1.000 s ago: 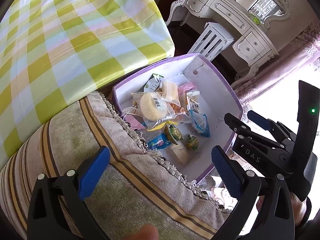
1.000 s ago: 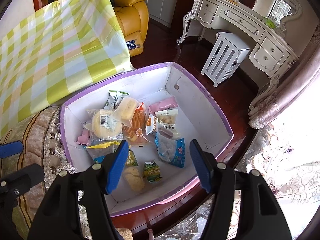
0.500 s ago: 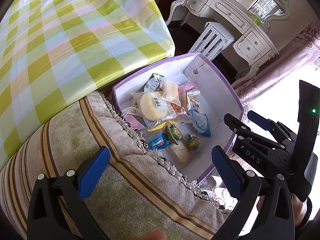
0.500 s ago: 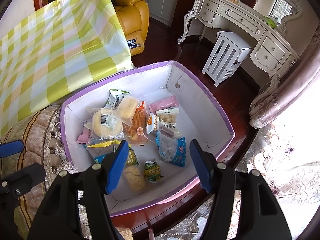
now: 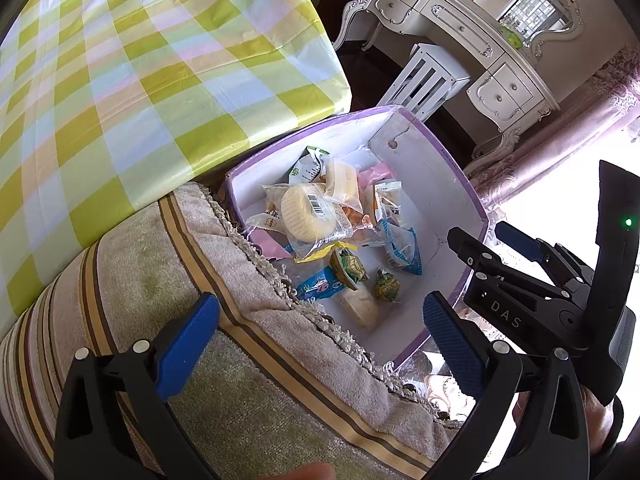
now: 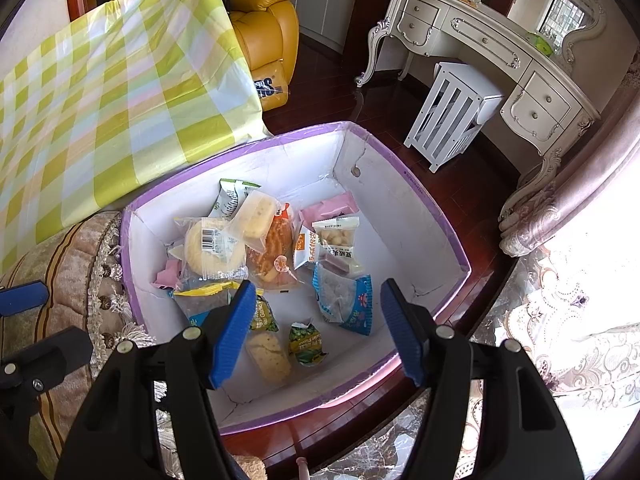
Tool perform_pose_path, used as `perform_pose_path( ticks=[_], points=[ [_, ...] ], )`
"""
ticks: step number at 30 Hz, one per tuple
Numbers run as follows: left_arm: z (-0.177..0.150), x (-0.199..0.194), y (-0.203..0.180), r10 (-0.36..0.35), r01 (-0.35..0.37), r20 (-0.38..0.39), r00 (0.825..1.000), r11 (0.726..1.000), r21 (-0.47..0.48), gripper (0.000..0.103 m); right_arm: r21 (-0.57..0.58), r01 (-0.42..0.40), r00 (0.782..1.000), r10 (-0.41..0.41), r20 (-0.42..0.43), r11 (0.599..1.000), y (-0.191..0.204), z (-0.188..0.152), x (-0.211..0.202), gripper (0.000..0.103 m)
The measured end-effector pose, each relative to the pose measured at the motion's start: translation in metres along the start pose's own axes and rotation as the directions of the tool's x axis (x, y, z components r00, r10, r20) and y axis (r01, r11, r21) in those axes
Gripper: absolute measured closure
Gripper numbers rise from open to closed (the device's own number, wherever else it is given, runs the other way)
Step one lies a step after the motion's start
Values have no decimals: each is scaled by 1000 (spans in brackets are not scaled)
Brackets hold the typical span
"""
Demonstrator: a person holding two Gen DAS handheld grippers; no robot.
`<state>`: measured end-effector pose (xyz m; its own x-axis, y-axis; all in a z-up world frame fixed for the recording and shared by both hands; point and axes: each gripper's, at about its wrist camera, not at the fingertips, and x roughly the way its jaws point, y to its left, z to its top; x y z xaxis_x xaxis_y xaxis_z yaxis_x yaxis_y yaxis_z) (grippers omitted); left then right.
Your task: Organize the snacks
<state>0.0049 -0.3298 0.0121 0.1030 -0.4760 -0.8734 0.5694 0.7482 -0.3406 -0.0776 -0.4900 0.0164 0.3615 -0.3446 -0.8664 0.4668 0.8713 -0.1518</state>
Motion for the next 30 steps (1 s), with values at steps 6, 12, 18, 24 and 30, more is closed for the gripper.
perform_pose_path(
  ticks=[6, 12, 18, 24, 30],
  points=[
    [0, 0, 0, 0, 0, 0, 1000, 1000, 0, 4, 0, 0, 1000, 0, 0, 1000, 0, 0, 0, 38],
    [0, 0, 0, 0, 0, 0, 1000, 1000, -1, 4, 0, -1, 1000, 1, 0, 1000, 0, 0, 0, 38],
    [1, 0, 0, -1, 1, 0, 1000, 1000, -2, 4, 0, -1, 1000, 1, -2, 1000, 0, 0, 1, 38],
    [1, 0, 0, 0, 0, -1, 1000, 1000, -1, 4, 1, -1, 1000, 1, -2, 1000, 0, 0, 1, 38],
    [1, 2, -2, 8, -8, 6, 1000, 1000, 12, 4, 9, -3, 1000, 3, -9, 1000, -1, -3, 5, 38]
  ],
)
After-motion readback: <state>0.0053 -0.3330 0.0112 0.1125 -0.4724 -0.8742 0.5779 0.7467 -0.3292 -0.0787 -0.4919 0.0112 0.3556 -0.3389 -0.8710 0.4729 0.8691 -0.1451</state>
